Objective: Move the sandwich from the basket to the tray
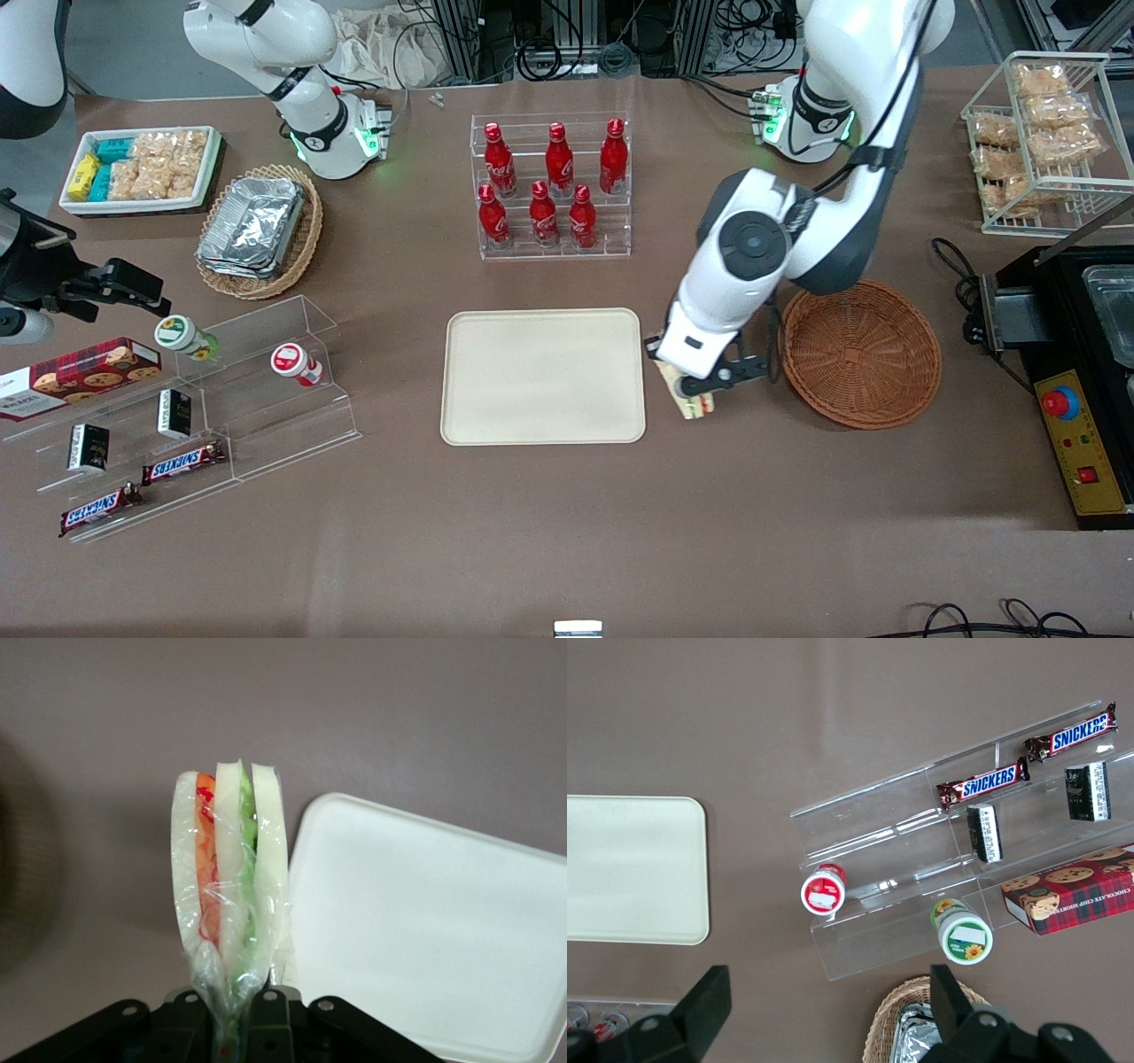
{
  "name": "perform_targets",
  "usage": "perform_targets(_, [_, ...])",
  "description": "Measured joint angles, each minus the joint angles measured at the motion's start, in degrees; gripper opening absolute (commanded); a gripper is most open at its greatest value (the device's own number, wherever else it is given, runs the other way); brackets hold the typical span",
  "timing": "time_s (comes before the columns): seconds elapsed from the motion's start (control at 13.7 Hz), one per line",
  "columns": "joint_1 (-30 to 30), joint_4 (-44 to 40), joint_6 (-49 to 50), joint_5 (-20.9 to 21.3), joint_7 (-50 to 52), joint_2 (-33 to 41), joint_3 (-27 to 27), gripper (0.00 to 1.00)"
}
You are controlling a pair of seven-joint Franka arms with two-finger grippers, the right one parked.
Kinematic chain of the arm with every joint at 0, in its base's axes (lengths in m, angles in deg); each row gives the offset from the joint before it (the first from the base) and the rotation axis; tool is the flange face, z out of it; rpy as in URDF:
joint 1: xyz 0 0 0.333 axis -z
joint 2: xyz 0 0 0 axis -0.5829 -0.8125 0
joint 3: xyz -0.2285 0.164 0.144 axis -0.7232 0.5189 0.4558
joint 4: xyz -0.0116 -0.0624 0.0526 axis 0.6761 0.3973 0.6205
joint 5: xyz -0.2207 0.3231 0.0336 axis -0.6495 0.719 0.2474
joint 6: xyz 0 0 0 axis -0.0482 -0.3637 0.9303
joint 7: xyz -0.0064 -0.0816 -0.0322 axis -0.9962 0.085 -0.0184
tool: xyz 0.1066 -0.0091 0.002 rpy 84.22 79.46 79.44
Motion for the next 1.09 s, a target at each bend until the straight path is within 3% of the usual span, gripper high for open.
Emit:
perform_targets(0.07, [0.9, -0.7, -0.1, 0.0, 0.0, -1.5, 0.0, 0.0])
perform_targets(0.66, [2.1, -7.9, -3.3, 0.0, -1.5, -14.5, -3.9, 0.0])
perform_targets(0.73, [2.1, -8.1, -3.7, 0.0, -1.9, -15.7, -4.2, 0.06])
perform_targets(0.8, [2.1, -8.3, -3.9, 0.0, -2.6, -16.5, -4.4, 0.25])
perform_targets(0.95, [2.0, -8.6, -4.0, 0.0, -4.4, -16.9, -4.5, 0.79])
perform_targets(1.02, [2.0, -8.9, -4.0, 0.0, -4.8, -16.9, -4.5, 1.0])
perform_targets(1.09, [1.9, -9.3, -4.0, 0.0, -4.9, -16.9, -4.4, 1.0])
